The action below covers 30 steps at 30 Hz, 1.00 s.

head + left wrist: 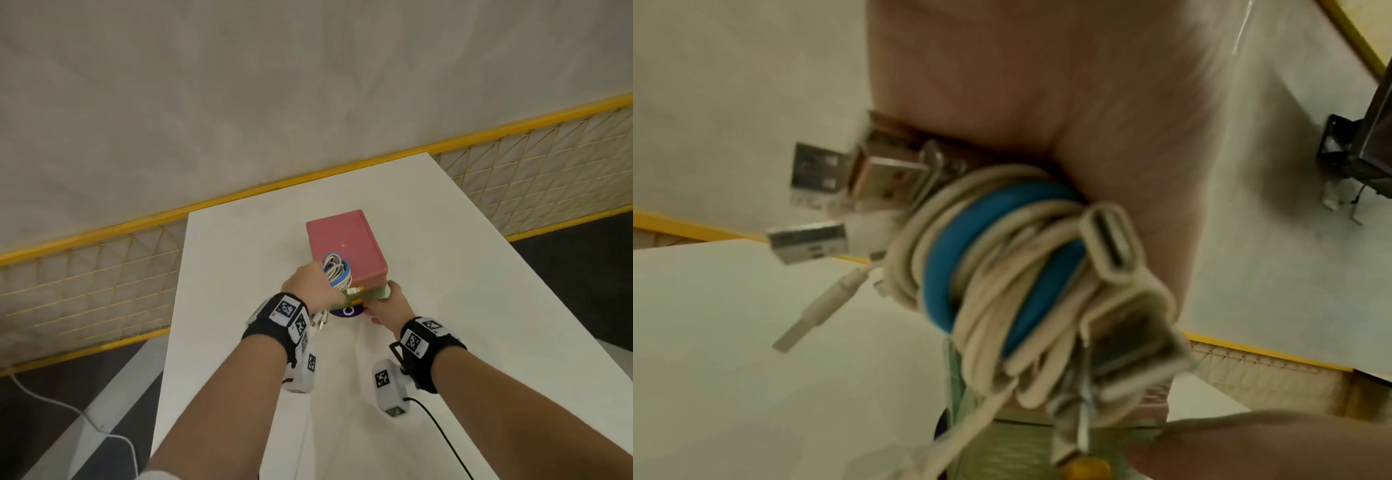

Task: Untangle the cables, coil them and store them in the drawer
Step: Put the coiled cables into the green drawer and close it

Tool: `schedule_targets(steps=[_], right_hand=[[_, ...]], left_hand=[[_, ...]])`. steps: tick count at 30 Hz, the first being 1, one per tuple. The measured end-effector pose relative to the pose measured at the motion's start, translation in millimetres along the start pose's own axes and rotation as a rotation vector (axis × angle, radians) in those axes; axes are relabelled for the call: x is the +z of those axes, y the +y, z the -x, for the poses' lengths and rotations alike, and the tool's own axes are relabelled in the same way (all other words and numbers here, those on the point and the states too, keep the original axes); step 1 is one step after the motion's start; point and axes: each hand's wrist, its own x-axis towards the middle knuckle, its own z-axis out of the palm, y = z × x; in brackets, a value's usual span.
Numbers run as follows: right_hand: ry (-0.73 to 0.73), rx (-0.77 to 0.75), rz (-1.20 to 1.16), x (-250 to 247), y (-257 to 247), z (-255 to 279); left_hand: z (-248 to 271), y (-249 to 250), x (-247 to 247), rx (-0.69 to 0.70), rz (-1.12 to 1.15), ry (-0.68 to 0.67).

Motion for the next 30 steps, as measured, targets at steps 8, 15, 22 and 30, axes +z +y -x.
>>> schedule_targets(steps=[8, 15, 22, 30], right_hand=[[0.042, -0.030, -0.273, 13.3, 11.1, -2.5], [-0.005, -0.006, -0.305, -7.6, 62.5, 45.6], [0.172, -0.125, 0.394, -23.5, 31.3, 46.0], [-0.026, -0.398, 0.611, -36.9, 29.7, 44.9]], left_hand=[[-2.5, -5.0, 5.2, 0.010, 0.008, 0.027], [2.9, -4.9, 8.4, 0.002, 0.048, 0.058], [7.6, -6.8, 18.9, 0.007, 0.132, 0.106], [36.2, -13.0, 38.1, 0.084, 0.536, 0.258]])
